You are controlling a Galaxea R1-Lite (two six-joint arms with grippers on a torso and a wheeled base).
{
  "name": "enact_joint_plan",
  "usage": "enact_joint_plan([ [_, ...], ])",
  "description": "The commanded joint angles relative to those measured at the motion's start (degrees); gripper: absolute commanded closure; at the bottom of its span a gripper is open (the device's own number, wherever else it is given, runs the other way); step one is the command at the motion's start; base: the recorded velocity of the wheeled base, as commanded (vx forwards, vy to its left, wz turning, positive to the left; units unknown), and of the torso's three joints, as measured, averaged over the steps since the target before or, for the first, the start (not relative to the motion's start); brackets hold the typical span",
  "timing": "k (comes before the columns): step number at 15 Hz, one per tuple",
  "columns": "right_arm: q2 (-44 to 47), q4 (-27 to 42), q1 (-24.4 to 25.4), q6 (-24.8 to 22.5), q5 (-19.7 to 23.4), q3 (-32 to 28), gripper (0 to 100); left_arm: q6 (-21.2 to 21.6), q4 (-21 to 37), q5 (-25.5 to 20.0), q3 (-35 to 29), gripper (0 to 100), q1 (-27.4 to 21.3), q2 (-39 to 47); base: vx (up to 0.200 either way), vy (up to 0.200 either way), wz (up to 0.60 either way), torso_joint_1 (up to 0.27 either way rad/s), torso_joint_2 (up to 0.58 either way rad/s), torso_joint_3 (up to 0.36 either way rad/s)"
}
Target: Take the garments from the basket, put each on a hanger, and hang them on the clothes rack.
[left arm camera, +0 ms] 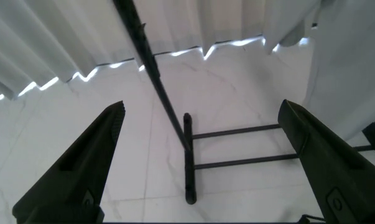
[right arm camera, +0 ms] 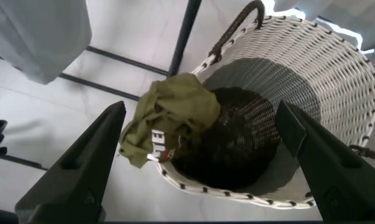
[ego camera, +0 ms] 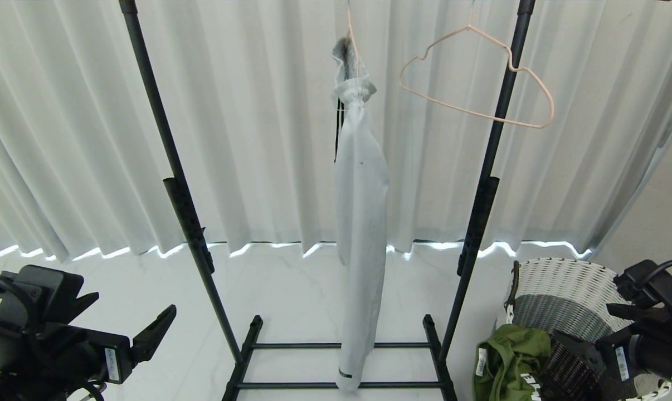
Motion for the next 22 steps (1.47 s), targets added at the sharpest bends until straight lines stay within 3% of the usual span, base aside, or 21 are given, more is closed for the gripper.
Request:
enact_joint_plan([
  [1, 0.2, 0.1, 0.1, 0.0, 0.0, 0.2, 0, 0.0, -0.1, 0.0, -0.1, 0, 0.0, 0.2, 0.0, 0.0, 0.0, 0.0, 0.0, 0.0],
  [8, 3.0, 0.1, 0.8, -0.3, -0.1, 0.4, 0, 0.0, -0.1, 0.0, 0.2, 0, 0.0, 0.8, 0.2, 0.0, 0.0, 0.001, 0.0, 0.005],
  [11, 4.8, -0.6, 1.3, -0.1, 0.0, 0.3, 0, 0.5, -0.1, 0.1, 0.4, 0, 0.0, 0.6, 0.0, 0.0, 0.0, 0.0, 0.0, 0.0],
  [15, 10.5, -0.6, 6.6, -1.0, -0.4, 1.0, 0, 0.5, -0.1, 0.1, 0.6, 0, -1.7, 0.9, 0.0, 0.0, 0.0, 0.0, 0.0, 0.0],
  [17, 14.9, -0.6, 7.4, -4.3, -4.1, -1.3, 0, 0.5, -0.1, 0.1, 0.5, 0, -2.1, 1.0, 0.0, 0.0, 0.0, 0.0, 0.0, 0.0],
  [19, 19.7, -0.1, 10.0, -9.4, -14.5, -3.7, 0, 0.5, -0.1, 0.1, 0.5, 0, -2.1, 0.9, 0.0, 0.0, 0.0, 0.0, 0.0, 0.0],
  [20, 20.3, -0.1, 10.8, -10.2, -15.8, -3.9, 0, 0.5, -0.1, 0.1, 0.5, 0, -2.1, 0.9, 0.0, 0.0, 0.0, 0.0, 0.0, 0.0],
  [22, 21.4, 2.2, 14.9, -17.8, -18.6, -6.4, 0, 0.5, -0.1, 0.1, 0.5, 0, -2.1, 1.2, 0.0, 0.0, 0.0, 0.0, 0.0, 0.0],
])
